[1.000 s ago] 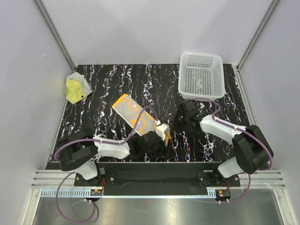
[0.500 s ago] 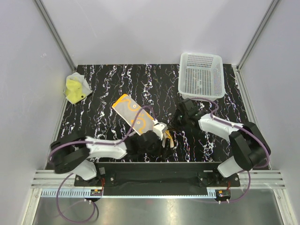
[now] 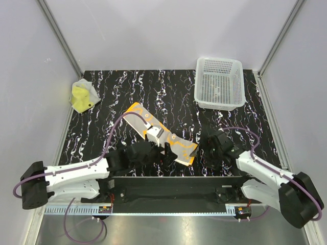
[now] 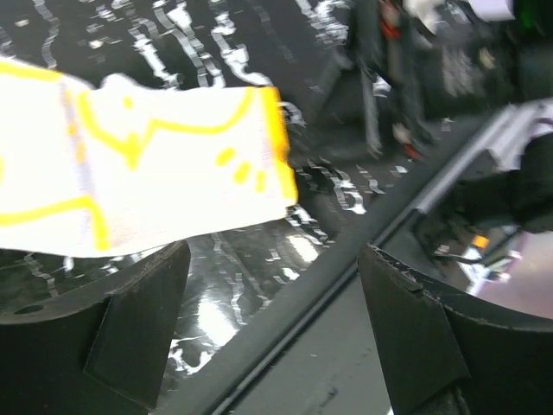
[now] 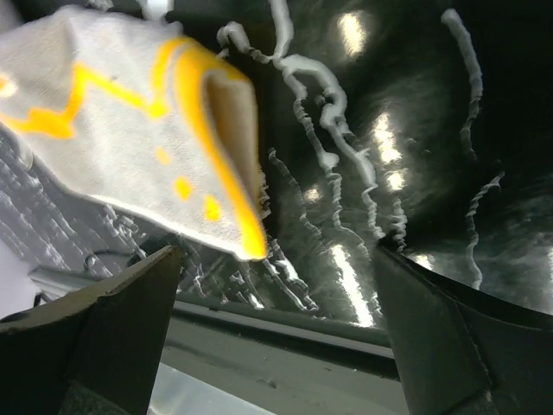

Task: Roll the towels
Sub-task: Fold the towel

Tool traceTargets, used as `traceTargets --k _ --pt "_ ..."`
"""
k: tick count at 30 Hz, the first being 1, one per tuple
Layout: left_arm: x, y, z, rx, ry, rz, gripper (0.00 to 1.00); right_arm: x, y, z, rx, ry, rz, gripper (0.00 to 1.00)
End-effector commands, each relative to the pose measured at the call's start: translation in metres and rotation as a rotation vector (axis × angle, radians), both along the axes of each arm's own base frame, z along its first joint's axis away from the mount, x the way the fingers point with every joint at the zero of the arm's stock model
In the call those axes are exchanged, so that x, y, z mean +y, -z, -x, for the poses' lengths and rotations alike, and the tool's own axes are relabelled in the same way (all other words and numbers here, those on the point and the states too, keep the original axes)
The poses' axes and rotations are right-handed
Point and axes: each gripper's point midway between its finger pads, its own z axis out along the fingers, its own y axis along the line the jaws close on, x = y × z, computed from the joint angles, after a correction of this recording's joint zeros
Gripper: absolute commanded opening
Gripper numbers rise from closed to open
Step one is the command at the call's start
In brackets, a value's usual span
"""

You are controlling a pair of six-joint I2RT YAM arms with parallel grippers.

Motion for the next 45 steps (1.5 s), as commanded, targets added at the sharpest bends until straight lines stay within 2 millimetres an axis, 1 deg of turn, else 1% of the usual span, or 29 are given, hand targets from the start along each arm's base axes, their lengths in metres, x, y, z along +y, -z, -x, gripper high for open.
traceTargets --k 1,2,3,4,5,6,7,8,10,13,14,15,19,21,22,25,26,29,30,33,35,36,37,38,39,40,42,43,45 --pt "0.007 0.019 -0.015 -0.021 -0.066 -0.075 0.84 0.003 0.004 0.008 -0.004 0.034 -0.02 1.0" --pt "0.0 0.012 -0.018 -0.033 -0.067 -0.044 0.84 0.002 0.004 0.009 -0.004 0.035 -0.011 1.0" --pt "-0.005 0.012 -0.02 -0.036 -0.063 -0.031 0.83 0.001 0.004 0.009 -0.01 0.04 -0.002 1.0" --pt "-0.009 0.017 -0.022 -0.029 -0.063 -0.036 0.83 0.003 0.004 0.008 -0.011 0.041 -0.006 0.99" --pt "-0.017 0.009 -0.024 -0.04 -0.06 0.0 0.82 0.005 0.005 0.006 -0.014 0.043 -0.009 0.98" --pt "-0.021 0.008 -0.026 -0.038 -0.051 0.013 0.82 0.006 0.005 0.004 -0.018 0.042 -0.009 0.95" --pt "-0.025 0.011 -0.027 -0.032 -0.046 0.009 0.82 0.008 0.006 0.002 -0.019 0.043 -0.01 0.93" --pt "-0.03 0.006 -0.028 -0.032 -0.04 0.024 0.81 0.009 0.009 0.0 -0.015 0.04 -0.003 0.91" --pt "-0.035 0.002 -0.03 -0.034 -0.033 0.028 0.81 0.011 0.014 -0.003 -0.006 0.04 0.01 0.84" --pt "-0.036 0.002 -0.031 -0.034 -0.029 0.024 0.81 0.017 0.012 -0.011 -0.03 0.04 -0.006 0.69" --pt "-0.035 0.003 -0.031 -0.032 -0.031 0.023 0.81 0.019 0.014 -0.013 -0.03 0.038 -0.008 0.67" --pt "-0.034 0.003 -0.032 -0.03 -0.035 0.024 0.81 0.021 0.016 -0.014 -0.028 0.037 -0.009 0.61" --pt "-0.03 0.012 -0.033 -0.014 -0.041 0.019 0.81 0.026 0.023 -0.016 -0.025 0.031 -0.007 0.46" --pt "-0.028 0.015 -0.034 -0.006 -0.043 0.024 0.81 0.031 0.021 -0.02 -0.045 0.031 -0.024 0.42" --pt "-0.026 0.017 -0.034 -0.002 -0.044 0.028 0.81 0.031 0.026 -0.019 -0.039 0.027 -0.02 0.41" --pt "-0.025 0.018 -0.034 0.004 -0.043 0.037 0.81 0.036 0.028 -0.021 -0.047 0.018 -0.033 0.32" --pt "-0.025 0.018 -0.034 0.005 -0.043 0.036 0.81 0.039 0.026 -0.022 -0.055 0.012 -0.05 0.2" --pt "-0.024 0.02 -0.034 0.007 -0.042 0.029 0.81 0.044 0.025 -0.024 -0.08 0.012 -0.082 0.0" --pt "-0.023 0.02 -0.035 0.006 -0.044 0.031 0.81 0.043 0.029 -0.021 -0.075 0.011 -0.081 0.0" --pt "-0.02 0.022 -0.035 0.007 -0.048 0.026 0.81 0.043 0.028 -0.02 -0.087 0.011 -0.097 0.0" --pt "-0.019 0.026 -0.035 0.013 -0.047 0.019 0.81 0.041 0.022 -0.019 -0.096 0.011 -0.092 0.0" --pt "-0.019 0.027 -0.034 0.014 -0.045 0.016 0.81 0.038 0.02 -0.018 -0.099 0.011 -0.084 0.0" --pt "-0.019 0.028 -0.034 0.018 -0.044 0.009 0.81 0.036 0.009 -0.018 -0.117 0.012 -0.088 0.0" --pt "-0.02 0.028 -0.033 0.021 -0.035 0.01 0.81 0.024 0.014 -0.009 -0.081 0.02 -0.034 0.0" --pt "-0.021 0.031 -0.032 0.027 -0.029 0.001 0.81 0.022 0.006 -0.008 -0.092 0.014 -0.025 0.0" --pt "-0.023 0.03 -0.032 0.027 -0.023 0.004 0.81 0.012 0.001 0.002 -0.078 0.013 -0.001 0.0" --pt "-0.027 0.034 -0.03 0.037 -0.003 -0.006 0.81 0.008 -0.012 0.007 -0.084 0.0 0.006 0.0" --pt "-0.03 0.033 -0.031 0.034 0.0 -0.002 0.81 -0.001 -0.016 0.012 -0.083 0.011 0.035 0.0" --pt "-0.036 0.038 -0.03 0.053 0.014 0.001 0.81 -0.002 -0.027 0.013 -0.089 0.0 0.033 0.0"
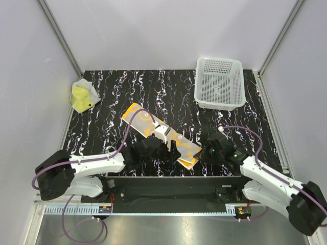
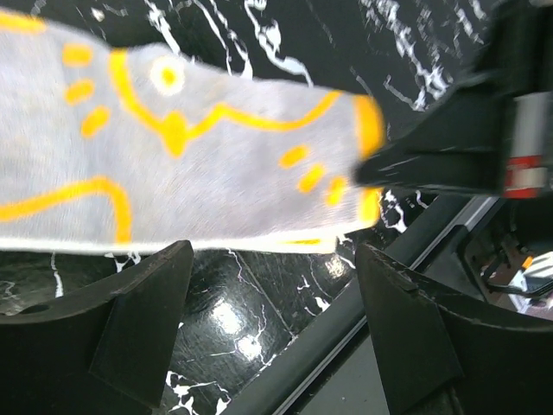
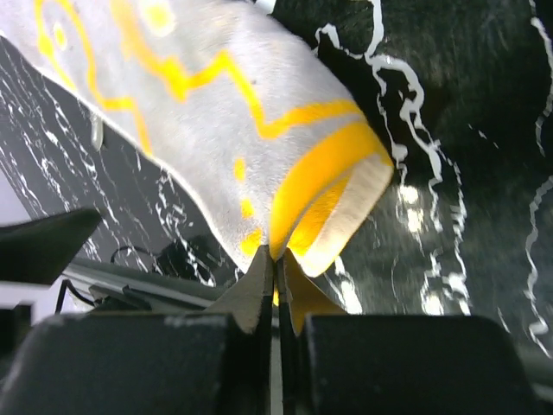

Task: Roll the towels
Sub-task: Fold the towel

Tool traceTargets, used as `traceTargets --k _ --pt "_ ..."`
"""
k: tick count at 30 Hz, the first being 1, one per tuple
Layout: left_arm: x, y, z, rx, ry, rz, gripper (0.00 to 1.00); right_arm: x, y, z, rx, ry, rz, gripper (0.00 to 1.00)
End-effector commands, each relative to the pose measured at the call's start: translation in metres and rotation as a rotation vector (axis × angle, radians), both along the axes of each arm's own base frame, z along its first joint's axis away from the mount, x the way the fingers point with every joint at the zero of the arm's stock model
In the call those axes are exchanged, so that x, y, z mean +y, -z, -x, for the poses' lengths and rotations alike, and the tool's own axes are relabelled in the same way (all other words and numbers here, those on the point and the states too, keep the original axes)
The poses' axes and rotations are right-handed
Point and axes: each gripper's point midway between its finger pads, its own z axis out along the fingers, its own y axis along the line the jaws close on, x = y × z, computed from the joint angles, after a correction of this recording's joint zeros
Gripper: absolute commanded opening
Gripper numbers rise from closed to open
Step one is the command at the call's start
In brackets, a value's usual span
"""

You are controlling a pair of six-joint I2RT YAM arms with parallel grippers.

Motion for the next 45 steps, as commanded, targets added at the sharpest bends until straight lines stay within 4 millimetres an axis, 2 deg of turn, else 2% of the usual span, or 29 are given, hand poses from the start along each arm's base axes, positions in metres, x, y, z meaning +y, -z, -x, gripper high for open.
traceTargets --k 1,3,5,9,11,13,15,16,17,18,20,21,30,32,33,36,42,43,44,45 --pt "-0.022 -0.014 -0.003 -0.013 0.038 0.078 0.8 -0.022 -0.009 0.015 0.035 -0.005 0.113 0.0" --pt "-0.028 -0.009 -0.001 0.011 0.05 0.091 0.8 -0.021 -0.016 0.015 0.039 -0.022 0.123 0.0" --pt "-0.037 -0.013 0.001 0.021 0.071 0.122 0.8 -0.024 -0.013 0.019 0.075 -0.04 0.16 0.0" --pt "-0.047 -0.006 0.0 0.038 0.088 0.129 0.8 -0.018 -0.021 0.012 0.076 -0.078 0.188 0.0" --pt "-0.051 -0.006 0.003 0.046 0.107 0.142 0.8 -0.018 -0.018 0.011 0.098 -0.1 0.221 0.0" --pt "-0.05 -0.002 0.003 0.052 0.106 0.135 0.8 -0.016 -0.017 0.009 0.107 -0.111 0.233 0.22" --pt "-0.05 -0.001 0.003 0.051 0.107 0.132 0.8 -0.017 -0.012 0.013 0.117 -0.106 0.231 0.5" --pt "-0.049 -0.001 0.004 0.049 0.109 0.129 0.8 -0.016 -0.012 0.014 0.105 -0.1 0.214 0.74" --pt "-0.049 -0.001 0.002 0.047 0.103 0.128 0.8 -0.017 -0.01 0.015 0.106 -0.091 0.21 0.81" --pt "-0.049 -0.001 0.002 0.043 0.105 0.128 0.8 -0.021 -0.001 0.021 0.129 -0.075 0.211 0.83" --pt "-0.049 0.0 0.002 0.041 0.107 0.124 0.8 -0.016 0.002 0.024 0.135 -0.066 0.16 0.85" --pt "-0.049 0.0 0.002 0.043 0.106 0.124 0.8 -0.019 0.01 0.029 0.151 -0.061 0.164 0.85" --pt "-0.05 -0.003 0.005 0.045 0.116 0.142 0.79 -0.021 0.039 0.026 0.184 -0.01 0.185 0.81" --pt "-0.05 -0.003 0.005 0.044 0.116 0.144 0.8 -0.024 0.047 0.019 0.173 0.023 0.215 0.78" --pt "-0.049 -0.003 0.005 0.044 0.115 0.142 0.8 -0.025 0.05 0.017 0.171 0.025 0.225 0.73" --pt "-0.049 -0.001 0.006 0.051 0.116 0.139 0.79 -0.029 0.059 0.013 0.158 0.058 0.238 0.66" --pt "-0.047 0.005 0.007 0.054 0.118 0.13 0.8 -0.029 0.073 0.011 0.152 0.057 0.246 0.4" --pt "-0.047 0.007 0.007 0.056 0.118 0.127 0.8 -0.029 0.073 0.01 0.147 0.055 0.249 0.29" --pt "-0.048 0.011 0.008 0.064 0.122 0.122 0.8 -0.031 0.074 0.009 0.143 0.059 0.254 0.08" --pt "-0.05 0.01 0.007 0.064 0.126 0.128 0.8 -0.03 0.073 0.008 0.138 0.061 0.253 0.0"
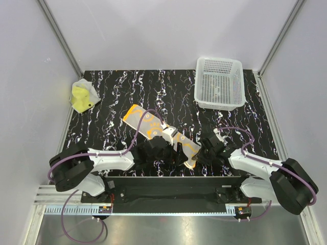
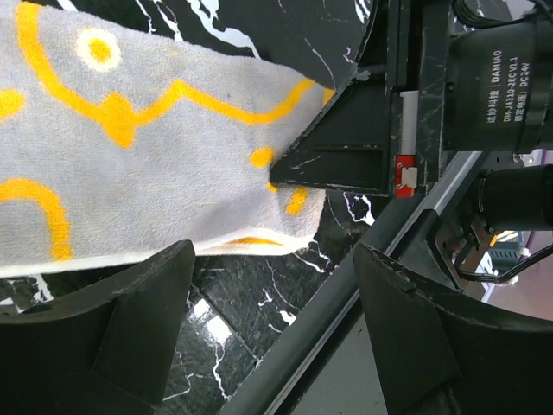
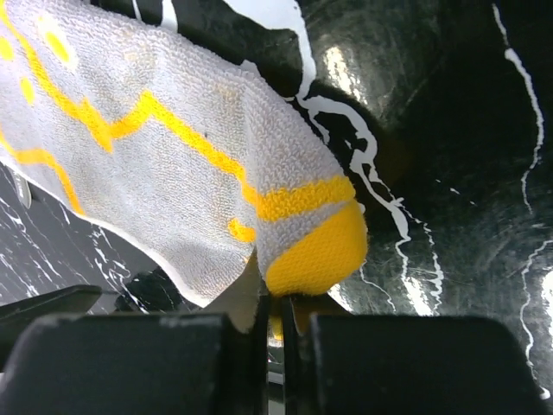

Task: Roll the towels
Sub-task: Fold the towel

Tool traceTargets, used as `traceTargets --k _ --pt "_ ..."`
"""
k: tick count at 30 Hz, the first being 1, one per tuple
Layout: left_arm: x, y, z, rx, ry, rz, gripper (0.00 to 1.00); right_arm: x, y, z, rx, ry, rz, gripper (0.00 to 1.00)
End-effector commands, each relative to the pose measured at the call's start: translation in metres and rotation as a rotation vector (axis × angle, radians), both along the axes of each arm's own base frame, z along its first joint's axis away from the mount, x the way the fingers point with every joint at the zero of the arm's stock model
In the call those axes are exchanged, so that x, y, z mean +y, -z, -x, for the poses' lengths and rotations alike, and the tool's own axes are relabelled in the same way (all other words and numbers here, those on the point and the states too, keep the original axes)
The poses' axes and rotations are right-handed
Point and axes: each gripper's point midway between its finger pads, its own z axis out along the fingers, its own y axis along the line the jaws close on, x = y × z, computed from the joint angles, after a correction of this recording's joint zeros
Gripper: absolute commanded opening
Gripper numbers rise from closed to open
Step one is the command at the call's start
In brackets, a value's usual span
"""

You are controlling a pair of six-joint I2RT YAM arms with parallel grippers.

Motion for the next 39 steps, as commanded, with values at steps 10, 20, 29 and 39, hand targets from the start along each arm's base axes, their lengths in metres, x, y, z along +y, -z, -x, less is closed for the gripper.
traceTargets --k 10,20,29,39 --pt "-0.018 -0.007 -0.004 -0.015 0.02 0.07 0.79 -0.029 -0.018 0.01 0.041 -0.052 0.197 0.0" --pt "-0.005 -0.038 -0.009 -0.062 -0.025 0.103 0.79 0.0 -0.057 -0.023 0.022 -0.175 0.231 0.0" --pt "0.012 -0.035 -0.01 -0.067 -0.05 0.111 0.8 0.039 -0.055 -0.059 0.042 -0.265 0.231 0.09" --pt "0.018 -0.043 -0.011 -0.088 -0.055 0.135 0.8 0.068 -0.042 -0.085 0.069 -0.317 0.233 0.96"
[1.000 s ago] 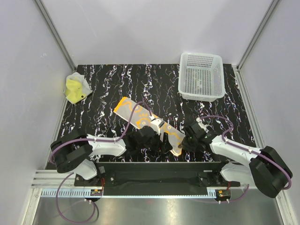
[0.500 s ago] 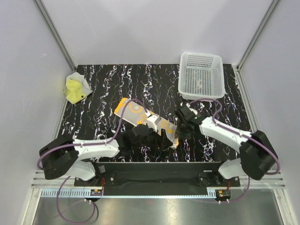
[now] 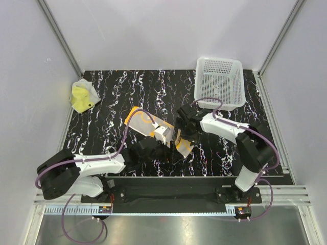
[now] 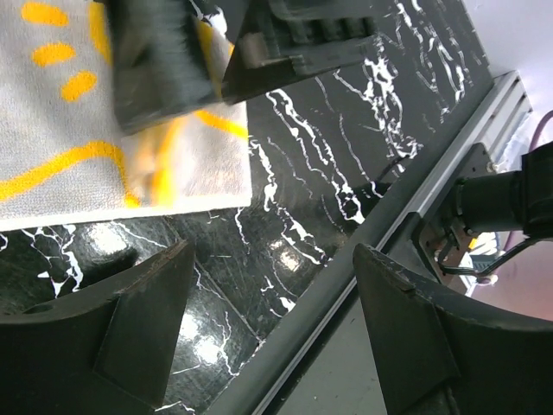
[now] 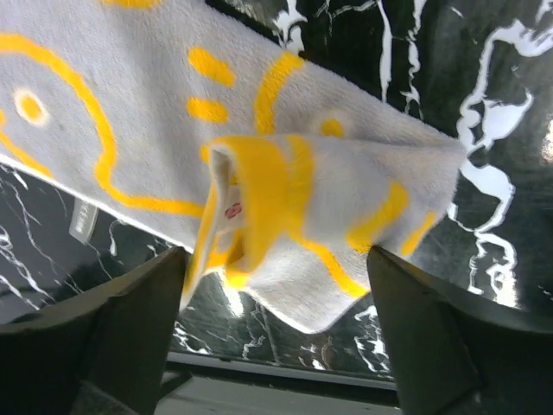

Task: Roll the towels
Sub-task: Fold the towel

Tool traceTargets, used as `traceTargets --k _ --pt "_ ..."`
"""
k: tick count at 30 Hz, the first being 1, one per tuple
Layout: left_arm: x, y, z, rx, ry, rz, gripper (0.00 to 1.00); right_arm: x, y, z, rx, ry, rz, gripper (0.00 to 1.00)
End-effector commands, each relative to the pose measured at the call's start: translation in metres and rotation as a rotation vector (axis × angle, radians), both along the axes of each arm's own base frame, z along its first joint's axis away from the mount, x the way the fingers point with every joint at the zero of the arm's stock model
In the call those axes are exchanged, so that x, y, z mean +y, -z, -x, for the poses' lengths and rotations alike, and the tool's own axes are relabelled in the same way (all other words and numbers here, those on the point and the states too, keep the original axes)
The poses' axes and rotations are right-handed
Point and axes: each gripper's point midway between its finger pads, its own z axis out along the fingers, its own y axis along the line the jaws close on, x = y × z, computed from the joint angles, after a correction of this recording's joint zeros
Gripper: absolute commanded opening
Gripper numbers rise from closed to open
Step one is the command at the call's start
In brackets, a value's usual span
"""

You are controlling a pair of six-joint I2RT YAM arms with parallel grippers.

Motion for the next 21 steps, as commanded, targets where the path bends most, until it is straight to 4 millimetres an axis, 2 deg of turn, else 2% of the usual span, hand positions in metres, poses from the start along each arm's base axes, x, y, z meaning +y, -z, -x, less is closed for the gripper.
traceTargets --k 1,4,7,11,14,16,17,18,19,20,21 --pt "-0.002 -0.024 -0.009 -0.062 -0.023 0.07 0.8 0.016 -0.007 -0.011 -0.023 -0.042 -0.021 0.97" --pt "-0.001 -0.025 -0.009 -0.063 -0.025 0.068 0.8 0.023 -0.01 -0.019 -0.039 -0.045 -0.035 1.0" --pt "-0.001 -0.028 -0.009 -0.065 -0.024 0.067 0.8 0.029 -0.025 -0.026 -0.079 -0.049 -0.063 1.0" --pt "0.001 -0.03 -0.014 -0.077 -0.046 0.051 0.8 0.033 -0.072 -0.043 -0.217 -0.047 -0.112 1.0" --pt "0.0 -0.037 -0.018 -0.086 -0.057 0.049 0.8 0.026 -0.107 -0.053 -0.309 -0.033 -0.112 1.0" --pt "-0.001 -0.043 -0.021 -0.096 -0.068 0.05 0.8 0.011 -0.121 -0.055 -0.347 -0.002 -0.087 1.0" --pt "-0.001 -0.044 -0.022 -0.099 -0.069 0.041 0.8 -0.004 -0.114 -0.056 -0.338 0.036 -0.07 1.0" --pt "-0.001 -0.047 -0.023 -0.106 -0.07 0.038 0.8 -0.015 -0.123 -0.056 -0.368 0.068 -0.098 1.0" --pt "-0.002 -0.047 -0.025 -0.112 -0.073 0.033 0.8 -0.023 -0.119 -0.053 -0.351 0.093 -0.125 1.0" --pt "-0.004 -0.051 -0.028 -0.12 -0.072 0.027 0.8 -0.051 -0.09 -0.046 -0.287 0.172 -0.117 1.0" --pt "-0.004 -0.052 -0.032 -0.122 -0.079 0.022 0.8 -0.057 -0.098 -0.044 -0.321 0.2 -0.183 1.0"
